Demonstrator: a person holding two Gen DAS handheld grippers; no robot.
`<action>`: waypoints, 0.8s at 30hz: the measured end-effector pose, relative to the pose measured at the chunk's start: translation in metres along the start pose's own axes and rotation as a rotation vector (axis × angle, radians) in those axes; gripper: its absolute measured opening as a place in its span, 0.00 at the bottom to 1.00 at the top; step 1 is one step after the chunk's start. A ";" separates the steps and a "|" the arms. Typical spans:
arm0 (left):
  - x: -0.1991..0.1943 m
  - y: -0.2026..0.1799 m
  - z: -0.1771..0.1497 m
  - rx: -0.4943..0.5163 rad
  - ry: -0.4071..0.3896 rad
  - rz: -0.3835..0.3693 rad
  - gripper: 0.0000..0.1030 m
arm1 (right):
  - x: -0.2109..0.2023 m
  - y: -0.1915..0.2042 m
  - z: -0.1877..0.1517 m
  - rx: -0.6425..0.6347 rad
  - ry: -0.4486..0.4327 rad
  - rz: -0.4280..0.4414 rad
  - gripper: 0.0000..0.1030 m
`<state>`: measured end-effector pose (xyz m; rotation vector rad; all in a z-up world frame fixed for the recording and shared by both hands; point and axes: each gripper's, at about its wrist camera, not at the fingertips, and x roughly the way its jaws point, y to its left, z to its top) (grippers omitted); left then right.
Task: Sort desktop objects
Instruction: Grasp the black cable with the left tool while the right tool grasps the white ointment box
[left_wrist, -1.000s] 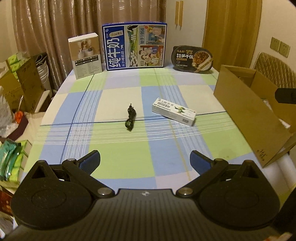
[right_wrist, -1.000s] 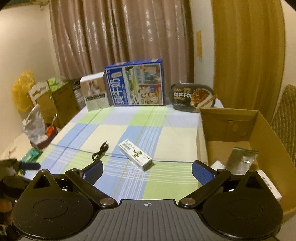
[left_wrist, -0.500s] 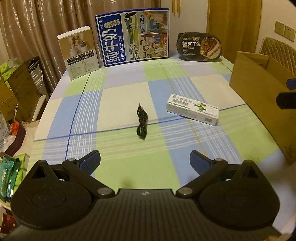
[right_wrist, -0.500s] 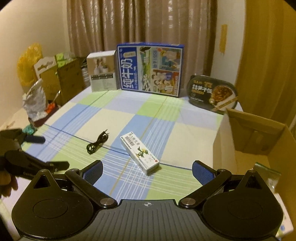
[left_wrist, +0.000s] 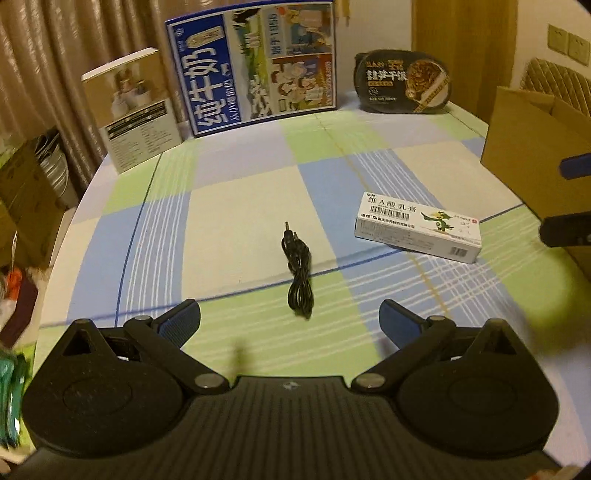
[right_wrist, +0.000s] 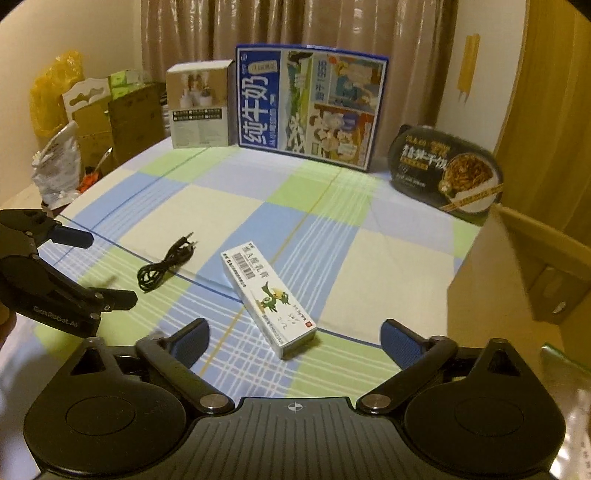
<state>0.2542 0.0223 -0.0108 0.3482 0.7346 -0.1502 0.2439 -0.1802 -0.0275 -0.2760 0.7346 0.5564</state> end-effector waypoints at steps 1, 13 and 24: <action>0.004 0.000 0.001 0.001 0.009 -0.010 0.98 | 0.005 0.000 0.001 -0.007 0.003 0.003 0.87; 0.031 0.009 0.005 -0.025 0.026 -0.095 0.75 | 0.054 0.004 0.006 -0.121 0.005 0.070 0.60; 0.046 0.006 0.008 -0.041 0.028 -0.114 0.53 | 0.090 0.004 0.003 -0.161 0.055 0.091 0.59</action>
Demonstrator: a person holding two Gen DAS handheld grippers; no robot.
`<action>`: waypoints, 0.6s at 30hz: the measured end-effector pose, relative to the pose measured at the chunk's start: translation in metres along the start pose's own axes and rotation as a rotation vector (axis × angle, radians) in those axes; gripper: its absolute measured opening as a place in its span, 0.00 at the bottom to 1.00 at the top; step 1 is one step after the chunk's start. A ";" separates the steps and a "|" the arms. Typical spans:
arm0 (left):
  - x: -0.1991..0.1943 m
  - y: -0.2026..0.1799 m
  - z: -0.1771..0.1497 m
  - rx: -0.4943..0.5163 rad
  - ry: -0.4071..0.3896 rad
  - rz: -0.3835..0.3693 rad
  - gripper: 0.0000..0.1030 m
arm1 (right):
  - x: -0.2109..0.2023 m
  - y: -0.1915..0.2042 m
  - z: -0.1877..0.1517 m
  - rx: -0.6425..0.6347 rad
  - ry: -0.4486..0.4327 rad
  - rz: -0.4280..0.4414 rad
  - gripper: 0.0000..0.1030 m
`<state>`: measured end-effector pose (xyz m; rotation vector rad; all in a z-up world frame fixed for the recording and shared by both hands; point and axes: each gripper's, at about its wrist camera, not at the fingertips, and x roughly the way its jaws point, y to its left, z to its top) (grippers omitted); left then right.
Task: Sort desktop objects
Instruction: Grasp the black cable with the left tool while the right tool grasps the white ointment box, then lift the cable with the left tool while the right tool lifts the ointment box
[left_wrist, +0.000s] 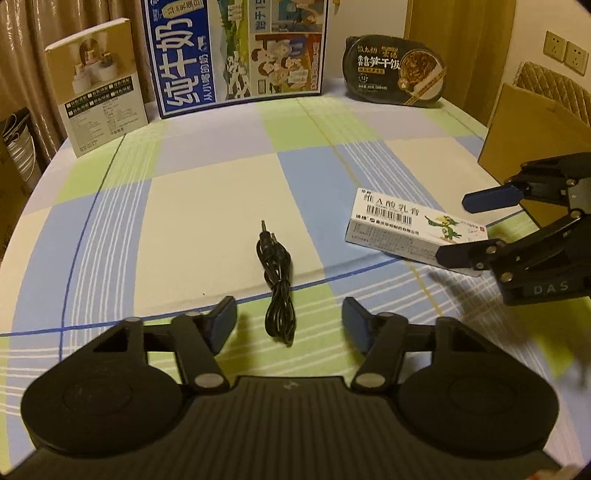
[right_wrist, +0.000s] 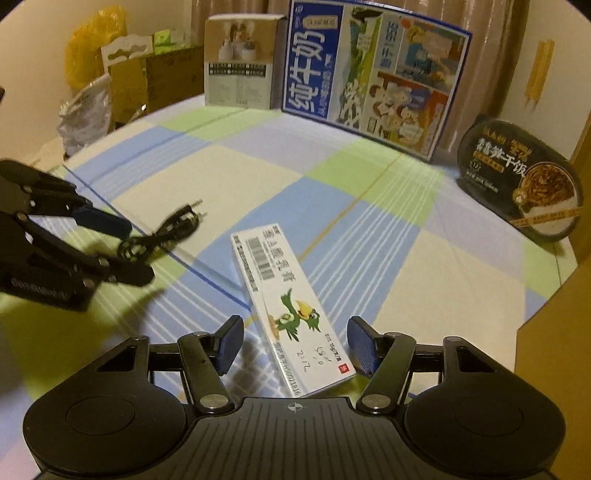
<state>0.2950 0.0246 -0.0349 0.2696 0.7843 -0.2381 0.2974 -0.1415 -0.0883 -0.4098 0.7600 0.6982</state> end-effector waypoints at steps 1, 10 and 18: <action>0.002 0.000 0.000 -0.001 0.001 -0.002 0.51 | 0.002 -0.001 -0.001 0.002 0.004 0.000 0.59; 0.008 0.003 0.000 -0.007 -0.005 0.012 0.30 | 0.006 -0.007 -0.003 0.057 0.020 0.010 0.47; 0.009 -0.002 -0.005 -0.005 0.005 0.004 0.10 | 0.002 0.000 -0.003 0.098 0.058 -0.017 0.35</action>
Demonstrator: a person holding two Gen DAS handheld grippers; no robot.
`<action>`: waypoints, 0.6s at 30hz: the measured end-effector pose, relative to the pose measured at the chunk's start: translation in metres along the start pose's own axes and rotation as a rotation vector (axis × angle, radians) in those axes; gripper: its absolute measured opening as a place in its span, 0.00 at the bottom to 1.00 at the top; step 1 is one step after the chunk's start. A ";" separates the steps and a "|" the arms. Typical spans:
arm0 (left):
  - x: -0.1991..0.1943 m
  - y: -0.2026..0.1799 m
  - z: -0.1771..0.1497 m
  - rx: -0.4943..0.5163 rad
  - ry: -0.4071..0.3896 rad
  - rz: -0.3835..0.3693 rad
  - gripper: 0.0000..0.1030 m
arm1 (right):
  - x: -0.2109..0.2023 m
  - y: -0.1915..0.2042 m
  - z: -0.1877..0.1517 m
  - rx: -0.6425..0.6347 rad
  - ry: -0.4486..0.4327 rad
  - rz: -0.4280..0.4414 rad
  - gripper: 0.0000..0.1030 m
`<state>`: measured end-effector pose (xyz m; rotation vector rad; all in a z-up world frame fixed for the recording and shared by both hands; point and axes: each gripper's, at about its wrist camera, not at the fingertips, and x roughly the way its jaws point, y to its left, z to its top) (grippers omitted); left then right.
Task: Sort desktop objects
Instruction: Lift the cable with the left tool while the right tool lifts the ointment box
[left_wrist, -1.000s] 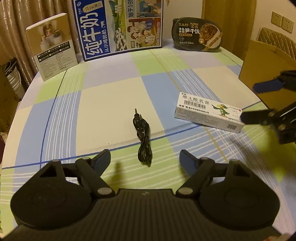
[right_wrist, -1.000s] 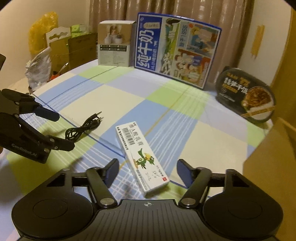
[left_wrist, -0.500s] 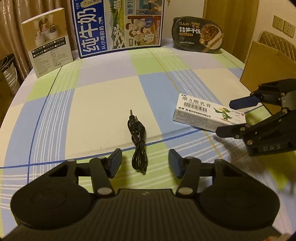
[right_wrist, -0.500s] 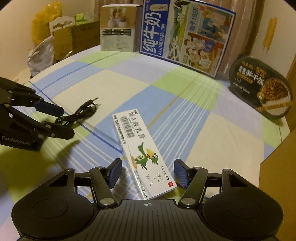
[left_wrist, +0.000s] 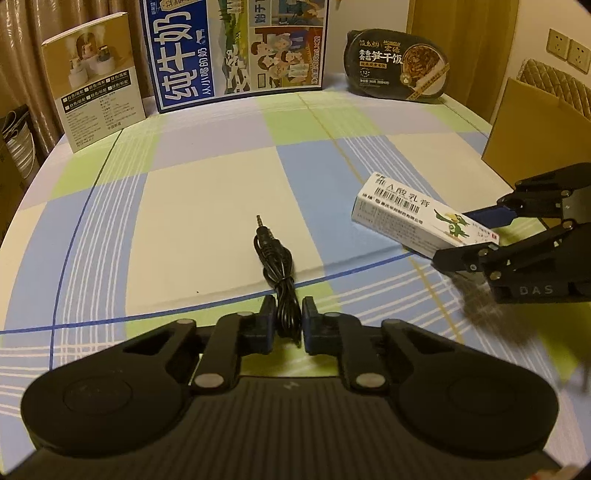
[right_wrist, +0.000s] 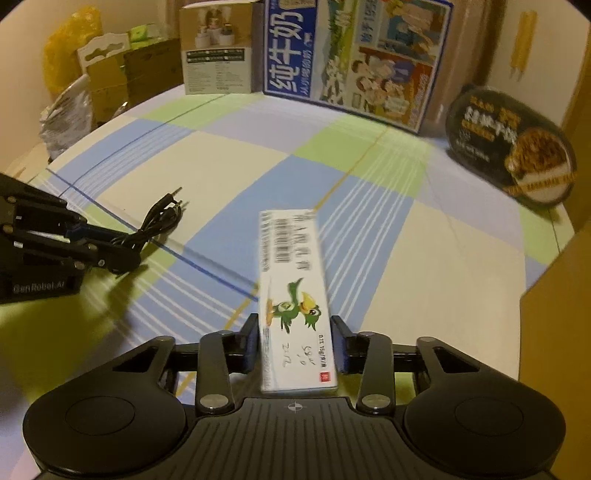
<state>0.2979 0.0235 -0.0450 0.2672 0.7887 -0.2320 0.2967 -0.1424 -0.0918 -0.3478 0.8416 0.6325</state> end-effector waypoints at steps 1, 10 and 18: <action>-0.001 -0.001 0.000 0.001 0.004 0.000 0.10 | -0.001 0.001 -0.001 0.010 0.006 0.001 0.35; -0.021 -0.014 -0.011 0.027 0.036 -0.054 0.10 | -0.026 0.000 -0.009 0.140 0.062 0.020 0.34; -0.054 -0.046 -0.033 0.117 0.051 -0.099 0.10 | -0.068 0.031 -0.041 0.179 0.091 0.013 0.34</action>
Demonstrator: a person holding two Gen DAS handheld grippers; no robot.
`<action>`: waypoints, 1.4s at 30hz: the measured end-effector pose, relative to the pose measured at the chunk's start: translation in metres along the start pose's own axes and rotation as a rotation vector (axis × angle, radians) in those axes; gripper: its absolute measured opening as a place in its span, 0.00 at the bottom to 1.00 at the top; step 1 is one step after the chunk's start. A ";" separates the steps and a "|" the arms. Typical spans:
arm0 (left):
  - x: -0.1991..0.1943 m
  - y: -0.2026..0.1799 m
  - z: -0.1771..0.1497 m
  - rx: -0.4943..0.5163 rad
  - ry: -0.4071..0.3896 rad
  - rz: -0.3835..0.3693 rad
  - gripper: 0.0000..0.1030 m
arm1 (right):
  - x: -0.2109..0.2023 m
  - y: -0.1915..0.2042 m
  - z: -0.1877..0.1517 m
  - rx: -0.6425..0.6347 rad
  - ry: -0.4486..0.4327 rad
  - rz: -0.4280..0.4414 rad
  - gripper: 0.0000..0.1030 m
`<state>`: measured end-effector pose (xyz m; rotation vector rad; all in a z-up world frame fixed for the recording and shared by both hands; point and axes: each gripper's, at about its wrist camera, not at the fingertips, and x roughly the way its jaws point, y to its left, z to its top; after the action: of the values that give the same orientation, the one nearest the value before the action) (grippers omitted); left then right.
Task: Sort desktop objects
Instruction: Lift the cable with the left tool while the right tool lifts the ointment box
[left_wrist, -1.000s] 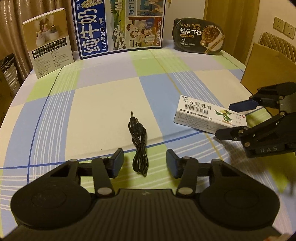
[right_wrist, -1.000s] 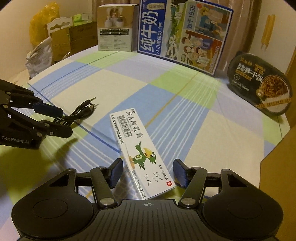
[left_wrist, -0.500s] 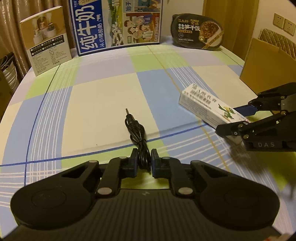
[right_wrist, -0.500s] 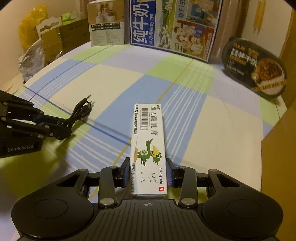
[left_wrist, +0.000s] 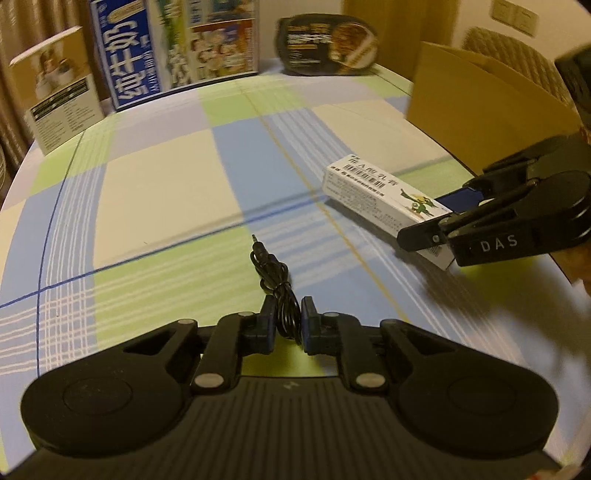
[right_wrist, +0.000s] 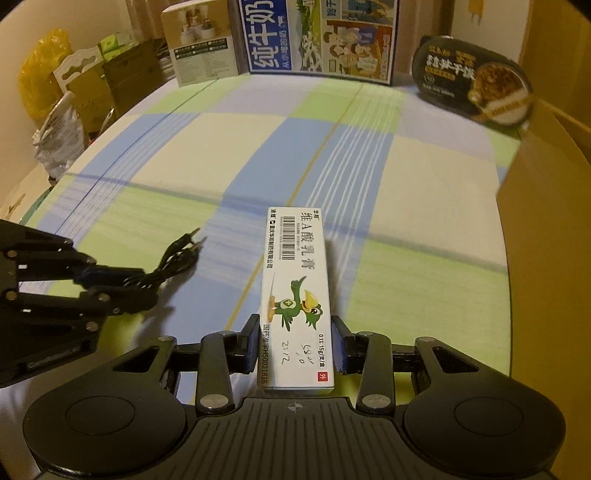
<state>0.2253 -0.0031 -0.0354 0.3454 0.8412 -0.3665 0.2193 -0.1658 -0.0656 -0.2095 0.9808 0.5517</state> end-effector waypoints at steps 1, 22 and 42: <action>-0.004 -0.005 -0.004 0.008 0.000 -0.005 0.10 | -0.004 0.004 -0.008 0.008 0.002 -0.002 0.34; -0.036 -0.033 -0.044 -0.045 -0.025 0.006 0.27 | -0.026 0.048 -0.077 0.004 -0.092 -0.086 0.45; -0.021 -0.035 -0.039 -0.052 0.007 0.029 0.12 | -0.016 0.047 -0.068 -0.005 -0.132 -0.079 0.45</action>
<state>0.1714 -0.0138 -0.0482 0.3104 0.8501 -0.3165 0.1372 -0.1597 -0.0859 -0.2131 0.8396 0.4898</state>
